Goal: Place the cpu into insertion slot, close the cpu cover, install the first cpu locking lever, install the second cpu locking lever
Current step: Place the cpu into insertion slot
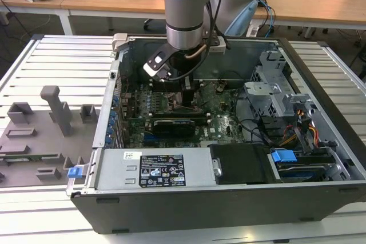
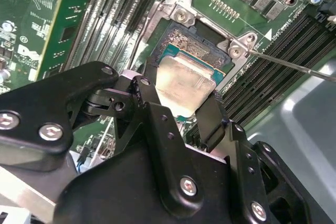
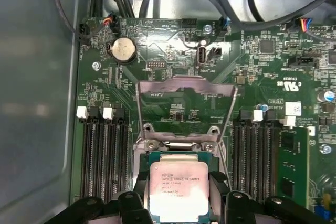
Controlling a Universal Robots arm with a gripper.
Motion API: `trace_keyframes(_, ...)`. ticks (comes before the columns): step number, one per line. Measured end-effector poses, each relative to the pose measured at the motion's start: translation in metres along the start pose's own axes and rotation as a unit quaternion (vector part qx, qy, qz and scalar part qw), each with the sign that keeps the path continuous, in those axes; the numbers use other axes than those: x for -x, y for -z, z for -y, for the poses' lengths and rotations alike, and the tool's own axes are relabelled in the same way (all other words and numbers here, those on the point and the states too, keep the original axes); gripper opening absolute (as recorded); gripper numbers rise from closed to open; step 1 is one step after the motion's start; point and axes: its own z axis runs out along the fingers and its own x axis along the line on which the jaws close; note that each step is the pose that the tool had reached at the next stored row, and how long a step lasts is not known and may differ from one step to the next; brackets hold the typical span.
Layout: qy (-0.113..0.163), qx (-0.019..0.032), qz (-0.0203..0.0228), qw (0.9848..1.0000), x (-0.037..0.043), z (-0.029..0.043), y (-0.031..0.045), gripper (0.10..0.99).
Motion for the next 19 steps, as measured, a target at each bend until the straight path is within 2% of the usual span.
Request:
trace_keyframes(6, 0.000, -0.0020, 0.0000, 1.0000, -0.0006, 0.0052, -0.0028, 0.541)
trace_keyframes(12, -0.003, -0.0023, 0.0002, 1.0000, 0.0013, 0.0056, -0.0031, 0.541)
trace_keyframes(14, -0.011, -0.0022, 0.0012, 0.9999, 0.0031, 0.0057, -0.0038, 0.541)
trace_keyframes(19, -0.017, -0.0020, 0.0018, 0.9999, 0.0039, 0.0061, -0.0081, 0.541)
